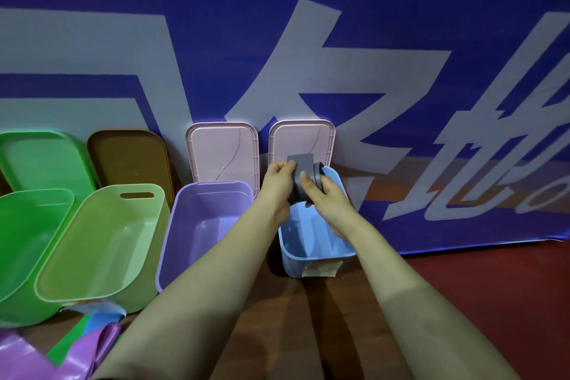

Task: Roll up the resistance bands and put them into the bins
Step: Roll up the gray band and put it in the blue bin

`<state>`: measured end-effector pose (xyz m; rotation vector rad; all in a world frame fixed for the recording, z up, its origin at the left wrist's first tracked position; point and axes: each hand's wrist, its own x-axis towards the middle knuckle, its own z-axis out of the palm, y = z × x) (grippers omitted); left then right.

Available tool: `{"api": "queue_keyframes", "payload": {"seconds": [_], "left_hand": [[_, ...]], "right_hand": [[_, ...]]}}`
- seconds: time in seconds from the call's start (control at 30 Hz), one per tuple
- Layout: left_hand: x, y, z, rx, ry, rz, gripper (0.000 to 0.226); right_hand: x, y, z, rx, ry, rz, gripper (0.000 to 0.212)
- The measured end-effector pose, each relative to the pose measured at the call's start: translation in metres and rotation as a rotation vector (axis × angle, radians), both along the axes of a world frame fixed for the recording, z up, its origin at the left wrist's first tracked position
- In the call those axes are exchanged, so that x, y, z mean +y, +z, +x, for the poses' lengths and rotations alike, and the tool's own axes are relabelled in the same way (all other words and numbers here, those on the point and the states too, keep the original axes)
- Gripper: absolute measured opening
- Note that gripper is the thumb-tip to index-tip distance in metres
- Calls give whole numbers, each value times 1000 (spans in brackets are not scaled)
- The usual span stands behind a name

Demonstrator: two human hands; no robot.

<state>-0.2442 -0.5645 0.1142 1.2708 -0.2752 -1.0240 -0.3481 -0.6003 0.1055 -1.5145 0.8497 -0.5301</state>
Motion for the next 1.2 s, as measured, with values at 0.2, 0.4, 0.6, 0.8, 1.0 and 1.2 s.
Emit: {"api": "queue_keyframes", "payload": {"seconds": [0.2,0.4,0.6,0.8,1.0,1.2], "left_hand": [[2,6,4,-28,-70,39,16],[2,3,16,-533,-11,5,48],[5,18,14,-820,-93,-181,18],[9,20,8,-689,-156,-188,23],[9,20,6,-627,-201,-259,9],[10,25,7,-577,-278,-325,19]], "right_hand": [[-6,-12,-5,43,60,-149,45],[-12,2,-17,2,71,-218,43],[-23,17,-20,-26,30,-276,38],[-29,26,-23,-37,30,-284,45],[-30,28,-25,-91,61,-363,41],[-35,28,-27,-106,97,-443,42]]}}
